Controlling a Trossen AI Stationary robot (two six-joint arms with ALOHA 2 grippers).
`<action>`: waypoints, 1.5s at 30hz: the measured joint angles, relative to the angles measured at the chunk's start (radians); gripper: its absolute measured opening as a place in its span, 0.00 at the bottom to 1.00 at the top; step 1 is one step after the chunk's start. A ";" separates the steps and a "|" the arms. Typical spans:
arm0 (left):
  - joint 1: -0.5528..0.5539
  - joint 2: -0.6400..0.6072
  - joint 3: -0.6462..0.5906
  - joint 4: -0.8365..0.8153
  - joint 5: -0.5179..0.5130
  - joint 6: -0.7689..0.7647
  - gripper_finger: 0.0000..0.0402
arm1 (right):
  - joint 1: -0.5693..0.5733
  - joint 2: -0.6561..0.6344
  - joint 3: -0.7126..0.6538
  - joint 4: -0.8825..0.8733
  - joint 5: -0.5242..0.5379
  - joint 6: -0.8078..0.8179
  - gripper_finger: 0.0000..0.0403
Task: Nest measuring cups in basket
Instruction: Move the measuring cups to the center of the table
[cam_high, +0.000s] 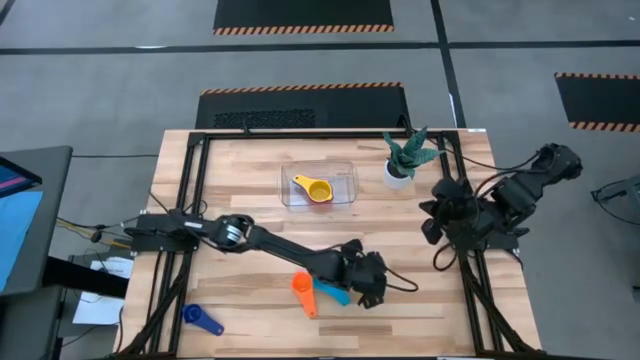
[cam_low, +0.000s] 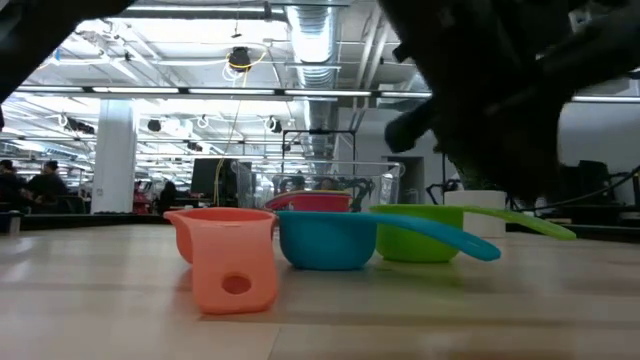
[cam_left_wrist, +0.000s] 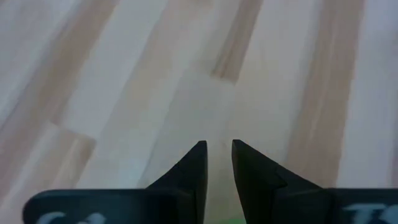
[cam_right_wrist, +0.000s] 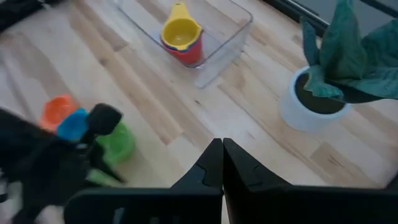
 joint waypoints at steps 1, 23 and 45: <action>-0.001 0.016 0.017 -0.022 0.015 -0.010 0.15 | 0.007 0.000 0.000 0.004 0.000 0.010 0.04; -0.241 0.009 0.070 -0.590 0.055 -0.166 0.15 | 0.101 0.151 0.000 0.267 0.001 0.021 0.03; -0.297 -0.064 0.070 -0.519 0.037 -0.200 0.09 | 0.159 0.225 0.000 0.337 0.006 0.073 0.04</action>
